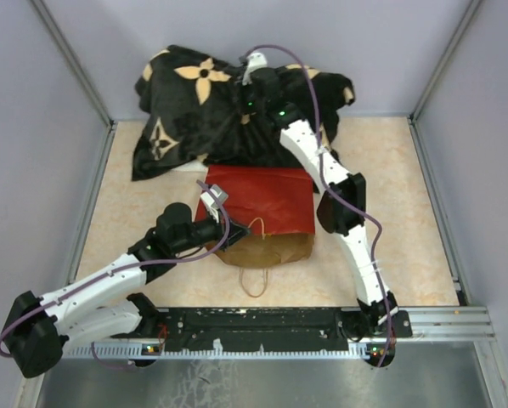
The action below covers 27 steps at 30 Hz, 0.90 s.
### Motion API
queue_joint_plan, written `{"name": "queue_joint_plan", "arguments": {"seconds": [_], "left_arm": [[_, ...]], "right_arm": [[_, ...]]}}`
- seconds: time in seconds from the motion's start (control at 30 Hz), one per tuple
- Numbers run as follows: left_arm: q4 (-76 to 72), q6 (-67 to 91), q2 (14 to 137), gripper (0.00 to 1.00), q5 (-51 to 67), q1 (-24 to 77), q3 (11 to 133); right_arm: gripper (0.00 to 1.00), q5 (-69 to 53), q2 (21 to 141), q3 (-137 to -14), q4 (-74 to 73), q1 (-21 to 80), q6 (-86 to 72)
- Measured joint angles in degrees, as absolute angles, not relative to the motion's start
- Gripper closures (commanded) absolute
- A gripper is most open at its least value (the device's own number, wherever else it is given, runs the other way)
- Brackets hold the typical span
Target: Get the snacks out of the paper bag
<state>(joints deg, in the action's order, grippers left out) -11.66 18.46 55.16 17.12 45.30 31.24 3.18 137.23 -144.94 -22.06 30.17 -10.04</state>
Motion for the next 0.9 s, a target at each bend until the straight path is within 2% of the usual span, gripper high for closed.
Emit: {"name": "queue_joint_plan", "arguments": {"seconds": [0.1,0.13,0.17,0.2,0.23,0.4,0.53,0.63,0.7,0.8,0.9], "left_arm": [[-11.79,19.53,55.02,1.00,16.51,45.30,30.94],[-11.70,19.75,55.02,1.00,16.32,45.30,30.89],[-11.73,19.92,55.07,1.00,16.21,45.30,30.87],[-11.75,20.10,55.11,1.00,16.08,45.30,30.87],[-11.77,20.29,55.18,1.00,16.05,45.30,30.87],[-11.73,20.88,56.01,1.00,15.99,45.30,30.87],[-11.70,21.04,56.03,1.00,15.64,45.36,30.87],[-11.66,21.21,56.03,1.00,15.42,45.39,30.87],[-11.62,21.26,56.03,1.00,15.40,45.39,30.87],[-11.62,21.26,56.03,1.00,15.35,45.39,30.85],[-11.64,21.26,56.38,1.00,15.33,45.39,30.85]], "right_arm": [[1.00,-3.88,139.57,-145.29,-18.00,34.02,-9.45],[0.74,-5.91,140.27,-145.32,-17.02,35.11,-9.17],[0.38,-7.77,140.88,-145.34,-16.19,36.12,-8.93],[0.07,-9.23,141.38,-145.69,-15.73,36.77,-8.73],[0.02,-10.68,141.80,-146.02,-15.70,37.26,-8.49],[0.01,-9.41,140.07,-143.74,-16.84,37.12,-4.54],[0.01,-8.14,126.02,-120.27,-11.31,32.99,-7.62],[0.01,-8.71,113.58,-101.25,-3.75,25.15,-14.31],[0.01,-8.45,107.77,-92.97,1.19,18.98,-18.59],[0.01,-6.85,102.94,-85.32,5.69,10.00,-23.97],[0.01,-7.11,103.96,-84.16,6.76,8.12,-26.85]]}}
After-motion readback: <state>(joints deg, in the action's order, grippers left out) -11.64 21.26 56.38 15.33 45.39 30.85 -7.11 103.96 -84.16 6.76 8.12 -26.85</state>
